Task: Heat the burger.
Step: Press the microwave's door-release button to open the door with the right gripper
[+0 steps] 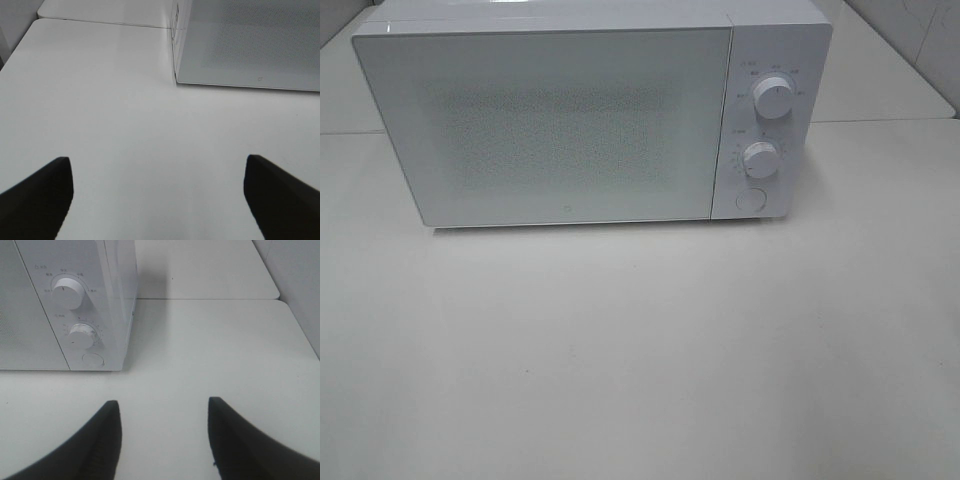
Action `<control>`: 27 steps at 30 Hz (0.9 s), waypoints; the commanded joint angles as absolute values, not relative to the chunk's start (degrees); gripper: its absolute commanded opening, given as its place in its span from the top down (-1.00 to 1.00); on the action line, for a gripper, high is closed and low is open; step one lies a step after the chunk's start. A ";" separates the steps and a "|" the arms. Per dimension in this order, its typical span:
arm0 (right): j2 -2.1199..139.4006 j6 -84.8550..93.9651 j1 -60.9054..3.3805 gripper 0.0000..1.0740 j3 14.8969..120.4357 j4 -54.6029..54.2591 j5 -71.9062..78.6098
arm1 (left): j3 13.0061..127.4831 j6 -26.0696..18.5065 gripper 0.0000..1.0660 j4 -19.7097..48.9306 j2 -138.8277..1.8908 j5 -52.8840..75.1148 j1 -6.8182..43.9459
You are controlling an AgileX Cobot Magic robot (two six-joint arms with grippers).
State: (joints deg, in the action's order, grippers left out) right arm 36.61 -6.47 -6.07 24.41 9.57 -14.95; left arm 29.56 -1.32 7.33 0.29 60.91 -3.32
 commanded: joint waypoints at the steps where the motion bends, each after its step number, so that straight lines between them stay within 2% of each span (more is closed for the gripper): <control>1: 38.79 -7.33 -5.96 0.29 22.80 9.80 -8.82 | 29.51 -1.38 -0.59 7.68 1.03 61.25 -3.32; 3: 41.25 -10.54 -5.96 0.52 20.74 9.74 -1.89 | 29.51 -1.38 -0.59 7.68 1.03 61.25 -3.32; 4: 41.25 -10.54 -5.96 0.52 20.74 9.74 -1.89 | 29.51 -1.38 -0.59 7.68 1.03 61.25 -3.32; 6: 43.83 -16.62 -5.96 0.68 19.31 9.80 4.30 | 29.51 -1.38 -0.59 7.68 1.03 61.25 -3.32; 9: 46.35 -23.09 -5.96 0.79 18.05 9.80 9.74 | 29.51 -1.38 -0.59 7.68 1.03 61.25 -3.32; 20: 57.30 -47.56 -5.96 1.00 13.46 10.26 26.13 | 29.51 -1.38 -0.59 7.68 1.03 61.25 -3.32; 27: 63.94 -60.73 -6.02 1.00 11.17 11.00 36.21 | 29.51 -1.38 -0.59 7.68 1.03 61.25 -3.32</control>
State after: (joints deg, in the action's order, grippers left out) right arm 63.88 -59.13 -6.07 11.29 10.20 33.98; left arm 29.56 -1.32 7.33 0.29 60.91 -3.32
